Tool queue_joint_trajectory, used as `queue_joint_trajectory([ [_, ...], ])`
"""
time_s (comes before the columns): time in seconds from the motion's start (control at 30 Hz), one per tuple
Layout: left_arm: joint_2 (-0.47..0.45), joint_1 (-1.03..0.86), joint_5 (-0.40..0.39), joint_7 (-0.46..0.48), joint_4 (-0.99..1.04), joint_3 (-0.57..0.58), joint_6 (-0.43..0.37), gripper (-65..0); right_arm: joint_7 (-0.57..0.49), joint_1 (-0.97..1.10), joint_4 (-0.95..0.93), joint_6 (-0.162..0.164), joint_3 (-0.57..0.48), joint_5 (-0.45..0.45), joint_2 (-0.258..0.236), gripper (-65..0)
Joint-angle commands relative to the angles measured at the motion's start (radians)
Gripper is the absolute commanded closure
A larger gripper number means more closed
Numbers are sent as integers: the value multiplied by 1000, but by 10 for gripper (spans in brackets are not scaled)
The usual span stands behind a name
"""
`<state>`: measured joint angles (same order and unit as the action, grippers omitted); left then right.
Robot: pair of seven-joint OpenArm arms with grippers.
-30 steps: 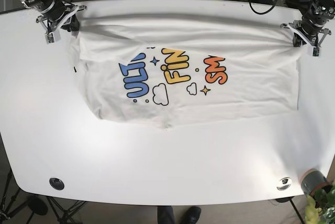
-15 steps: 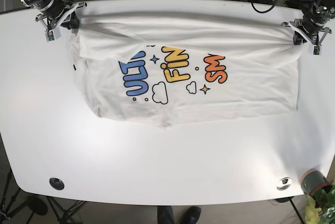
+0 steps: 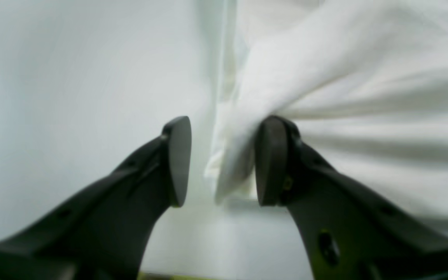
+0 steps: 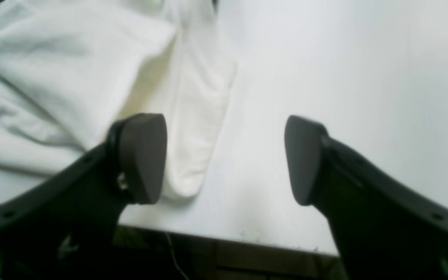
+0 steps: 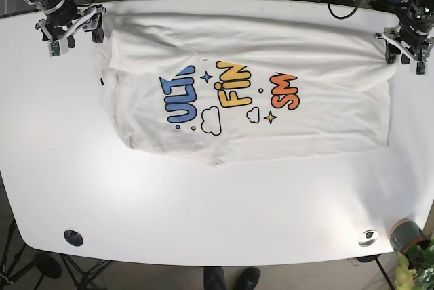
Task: Fold the T-shirt properly
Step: 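Drag the shirt's edge with both grippers away from the printed front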
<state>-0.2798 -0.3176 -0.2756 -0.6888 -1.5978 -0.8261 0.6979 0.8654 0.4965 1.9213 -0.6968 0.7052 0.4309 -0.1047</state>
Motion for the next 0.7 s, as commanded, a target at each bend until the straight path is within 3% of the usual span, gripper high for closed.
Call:
queue_joint_trajectory([
  [0.0, -20, 4, -66, 24, -54, -11, 0, -253, 31, -2, 40, -1, 8, 42, -8, -452],
  [0.17, -20, 2, -130, 22, -125, -8, 0, -253, 113, -9, 39, -1, 8, 197, -16, -452],
  [0.37, 14, 8, -129, 22, -157, -5, 0, -251, 222, -32, 39, -1, 4, 329, -17, -452],
  [0.47, 15, 8, -129, 22, -138, 21, 0, -251, 272, -69, 39, -1, 4, 345, -13, -449],
  [0.67, 11, 8, -104, 28, -48, 84, 0, -251, 320, -138, -7, -1, -15, 277, 12, -445],
])
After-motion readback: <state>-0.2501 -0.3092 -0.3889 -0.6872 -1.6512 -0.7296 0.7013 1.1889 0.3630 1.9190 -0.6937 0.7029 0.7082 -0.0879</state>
